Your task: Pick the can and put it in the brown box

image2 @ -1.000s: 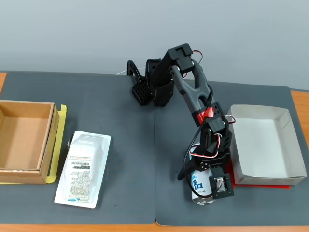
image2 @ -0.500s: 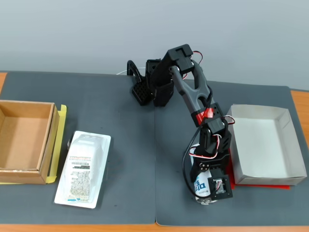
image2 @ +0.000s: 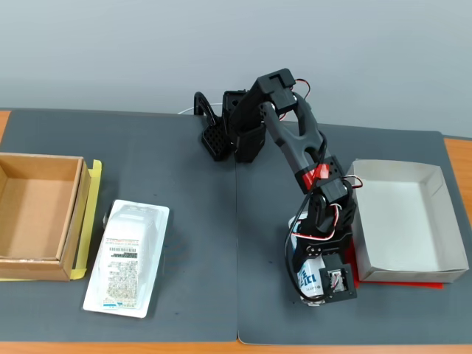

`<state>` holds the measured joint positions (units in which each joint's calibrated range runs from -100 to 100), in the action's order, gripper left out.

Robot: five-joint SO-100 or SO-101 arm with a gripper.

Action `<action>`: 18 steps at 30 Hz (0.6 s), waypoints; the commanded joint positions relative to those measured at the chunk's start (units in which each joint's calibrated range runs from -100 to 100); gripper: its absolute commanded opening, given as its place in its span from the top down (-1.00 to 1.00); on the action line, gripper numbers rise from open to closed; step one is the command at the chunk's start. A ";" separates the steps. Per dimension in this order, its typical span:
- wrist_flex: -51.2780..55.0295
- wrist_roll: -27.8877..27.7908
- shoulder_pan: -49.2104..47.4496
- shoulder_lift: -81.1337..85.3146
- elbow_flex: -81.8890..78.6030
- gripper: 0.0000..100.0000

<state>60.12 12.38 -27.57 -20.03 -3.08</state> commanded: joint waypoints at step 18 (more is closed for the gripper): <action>13.25 -19.10 19.44 31.68 5.89 0.79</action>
<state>72.84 -3.25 -12.05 5.33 -0.45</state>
